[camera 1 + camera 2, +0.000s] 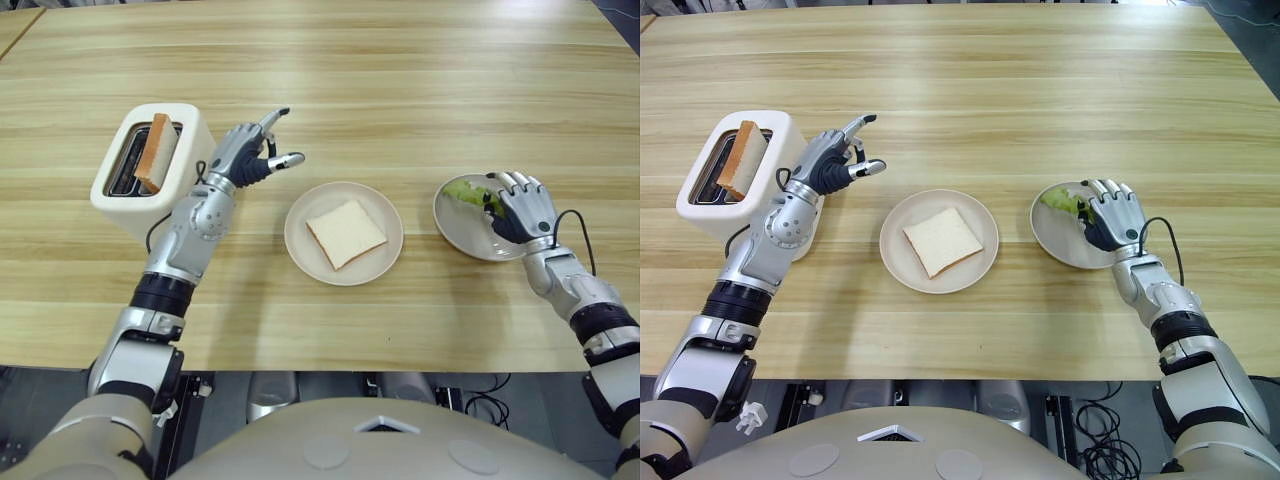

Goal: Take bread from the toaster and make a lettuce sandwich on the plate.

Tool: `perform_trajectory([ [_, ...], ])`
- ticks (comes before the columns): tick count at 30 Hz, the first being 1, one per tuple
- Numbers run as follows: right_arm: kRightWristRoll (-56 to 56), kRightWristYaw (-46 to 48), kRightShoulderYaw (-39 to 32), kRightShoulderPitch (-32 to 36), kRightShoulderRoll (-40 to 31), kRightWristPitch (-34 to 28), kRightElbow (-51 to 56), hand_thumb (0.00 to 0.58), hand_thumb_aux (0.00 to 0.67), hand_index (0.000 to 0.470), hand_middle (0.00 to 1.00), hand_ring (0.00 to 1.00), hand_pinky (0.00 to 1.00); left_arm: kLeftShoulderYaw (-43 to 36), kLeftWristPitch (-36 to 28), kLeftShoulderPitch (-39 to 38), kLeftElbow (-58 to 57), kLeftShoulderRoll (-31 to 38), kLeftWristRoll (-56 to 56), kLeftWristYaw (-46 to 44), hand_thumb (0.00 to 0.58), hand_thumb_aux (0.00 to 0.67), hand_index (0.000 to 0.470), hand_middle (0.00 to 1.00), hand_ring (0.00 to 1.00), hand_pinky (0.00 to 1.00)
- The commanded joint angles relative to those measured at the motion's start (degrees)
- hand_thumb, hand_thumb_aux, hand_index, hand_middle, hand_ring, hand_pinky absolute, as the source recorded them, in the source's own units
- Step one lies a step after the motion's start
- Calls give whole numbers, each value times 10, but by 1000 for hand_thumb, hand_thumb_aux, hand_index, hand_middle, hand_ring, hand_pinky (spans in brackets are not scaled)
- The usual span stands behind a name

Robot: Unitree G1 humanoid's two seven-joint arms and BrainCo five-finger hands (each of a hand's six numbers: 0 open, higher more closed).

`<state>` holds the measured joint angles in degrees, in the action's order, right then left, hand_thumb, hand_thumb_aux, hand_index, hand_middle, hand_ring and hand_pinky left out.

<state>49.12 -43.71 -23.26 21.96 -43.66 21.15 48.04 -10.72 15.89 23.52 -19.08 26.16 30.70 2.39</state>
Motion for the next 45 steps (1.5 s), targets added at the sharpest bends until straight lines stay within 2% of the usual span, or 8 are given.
perform_trajectory([
  [1,-3,-12,10,-2,-4,11,-33,580,670,460,1000,1000,1000,12,2,-17,-8,1,-14,5,0,0,0,1000,1000,1000],
  [7,-5,-24,19,13,3,41,-120,580,670,460,1000,1000,1000,28,5,-49,12,3,-28,19,0,0,0,1000,1000,1000],
  [14,9,14,5,49,46,64,-191,580,670,460,1000,1000,1000,52,-3,-85,79,1,-37,23,0,0,0,1000,1000,1000],
  [24,76,56,-96,130,151,112,-90,580,670,460,1000,1000,1000,112,-50,-128,305,11,-46,-13,0,0,0,1000,1000,1000],
  [25,84,55,-107,136,162,113,-77,580,670,460,1000,1000,1000,123,-57,-130,327,13,-49,-19,0,0,0,0,0,0],
  [34,113,57,-170,169,211,132,20,580,670,460,1000,1000,1000,239,-92,-159,393,39,-67,-33,0,0,0,0,0,0],
  [44,97,93,-174,115,183,156,-15,580,670,460,1000,1000,1000,314,-101,-195,334,64,-67,-23,0,0,0,0,0,0],
  [45,96,94,-173,112,181,155,-19,549,515,354,1000,1000,1000,315,-101,-196,327,65,-70,-23,0,0,0,0,0,0],
])
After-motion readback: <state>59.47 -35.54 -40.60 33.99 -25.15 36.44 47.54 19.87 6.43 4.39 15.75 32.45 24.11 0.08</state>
